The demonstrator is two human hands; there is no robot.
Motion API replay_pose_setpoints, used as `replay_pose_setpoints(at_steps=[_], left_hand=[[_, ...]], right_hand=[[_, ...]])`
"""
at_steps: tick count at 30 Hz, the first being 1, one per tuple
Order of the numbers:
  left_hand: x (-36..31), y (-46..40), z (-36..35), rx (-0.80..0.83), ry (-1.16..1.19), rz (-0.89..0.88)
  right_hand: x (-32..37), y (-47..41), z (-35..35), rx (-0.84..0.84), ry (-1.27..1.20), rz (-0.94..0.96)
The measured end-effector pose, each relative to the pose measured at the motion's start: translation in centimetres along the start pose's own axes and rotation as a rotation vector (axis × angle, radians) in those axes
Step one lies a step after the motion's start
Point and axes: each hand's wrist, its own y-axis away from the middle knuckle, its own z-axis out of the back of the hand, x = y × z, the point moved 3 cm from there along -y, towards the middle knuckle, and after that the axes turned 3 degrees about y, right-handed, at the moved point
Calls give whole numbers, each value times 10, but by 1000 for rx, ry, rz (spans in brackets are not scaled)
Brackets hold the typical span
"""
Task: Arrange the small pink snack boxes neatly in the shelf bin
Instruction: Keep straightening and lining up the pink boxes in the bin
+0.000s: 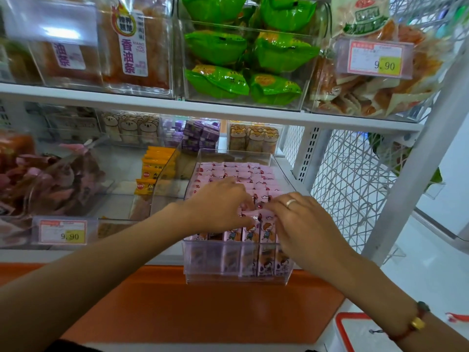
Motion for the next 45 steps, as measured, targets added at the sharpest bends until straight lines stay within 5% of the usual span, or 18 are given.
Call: replay_pose_setpoints(at_steps=[8, 13, 18, 20, 24, 32, 35, 41, 45], left_hand=[[-10, 14, 1, -90, 280, 35], [-17, 30, 25, -355, 383, 44], [-20, 49, 53, -646, 698, 23], [-19, 53, 55, -684, 823, 35], [-11, 56, 44, -687, 953, 108], [0, 58, 20, -433, 925, 193], [-6, 58, 13, -364, 842, 174], [-17, 59, 16, -472, 620, 164], [-17, 59, 17, -469, 746, 221]], right_hand=[[1, 2, -7, 27, 38, 32], [0, -1, -2, 0, -22, -4], [16, -7, 14, -54, -825, -203], [25, -11, 14, -33, -935, -202], [33, -18, 11, -64, -972, -194], [14, -23, -3, -107, -1481, -602], [16, -23, -3, -107, -1498, -607], [18, -22, -1, -113, -1493, -593], [14, -23, 2, -64, -1704, -504]])
